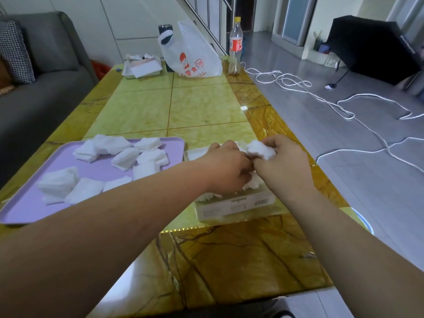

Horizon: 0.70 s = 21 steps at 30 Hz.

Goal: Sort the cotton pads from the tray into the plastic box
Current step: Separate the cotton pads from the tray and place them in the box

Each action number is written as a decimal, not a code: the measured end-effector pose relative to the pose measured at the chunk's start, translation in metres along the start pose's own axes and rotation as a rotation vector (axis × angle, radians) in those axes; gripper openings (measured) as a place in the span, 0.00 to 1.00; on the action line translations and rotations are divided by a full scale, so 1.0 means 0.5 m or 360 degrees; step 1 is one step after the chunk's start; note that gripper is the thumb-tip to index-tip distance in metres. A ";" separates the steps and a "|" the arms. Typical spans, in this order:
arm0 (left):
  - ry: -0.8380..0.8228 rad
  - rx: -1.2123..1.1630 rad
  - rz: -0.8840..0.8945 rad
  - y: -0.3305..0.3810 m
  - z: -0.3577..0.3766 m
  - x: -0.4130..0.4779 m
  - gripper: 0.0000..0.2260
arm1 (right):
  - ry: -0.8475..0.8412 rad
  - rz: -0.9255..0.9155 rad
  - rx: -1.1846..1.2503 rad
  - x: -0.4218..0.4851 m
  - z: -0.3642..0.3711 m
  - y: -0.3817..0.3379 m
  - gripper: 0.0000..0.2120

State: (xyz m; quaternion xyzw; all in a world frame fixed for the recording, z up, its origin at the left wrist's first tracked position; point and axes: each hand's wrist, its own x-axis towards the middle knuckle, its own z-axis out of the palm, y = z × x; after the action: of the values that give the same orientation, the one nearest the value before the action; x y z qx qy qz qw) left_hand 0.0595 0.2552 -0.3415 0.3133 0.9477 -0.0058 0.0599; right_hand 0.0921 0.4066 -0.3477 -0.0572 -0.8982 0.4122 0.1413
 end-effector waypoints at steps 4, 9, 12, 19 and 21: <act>0.0013 -0.0043 -0.0011 -0.012 0.002 -0.004 0.10 | -0.0106 -0.0079 -0.0261 -0.009 0.006 -0.002 0.10; -0.0035 0.0104 0.0002 -0.018 -0.002 -0.015 0.13 | -0.0141 -0.0240 -0.0882 -0.004 0.020 -0.021 0.13; -0.0098 0.0103 -0.0018 -0.018 -0.006 -0.025 0.13 | -0.0216 -0.0207 -0.0939 0.000 0.025 -0.024 0.11; -0.0136 0.0131 -0.0032 -0.023 -0.014 -0.029 0.14 | -0.0523 -0.0176 -0.1010 -0.006 0.011 -0.048 0.13; -0.0067 0.0073 -0.0041 -0.027 -0.013 -0.028 0.13 | -0.0455 -0.0224 -0.1042 -0.011 0.005 -0.050 0.11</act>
State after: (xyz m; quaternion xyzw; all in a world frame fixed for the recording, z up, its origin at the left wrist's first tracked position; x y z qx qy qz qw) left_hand 0.0622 0.2363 -0.3339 0.3022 0.9499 -0.0348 0.0725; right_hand 0.0968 0.3869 -0.3315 0.0209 -0.9950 0.0958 0.0164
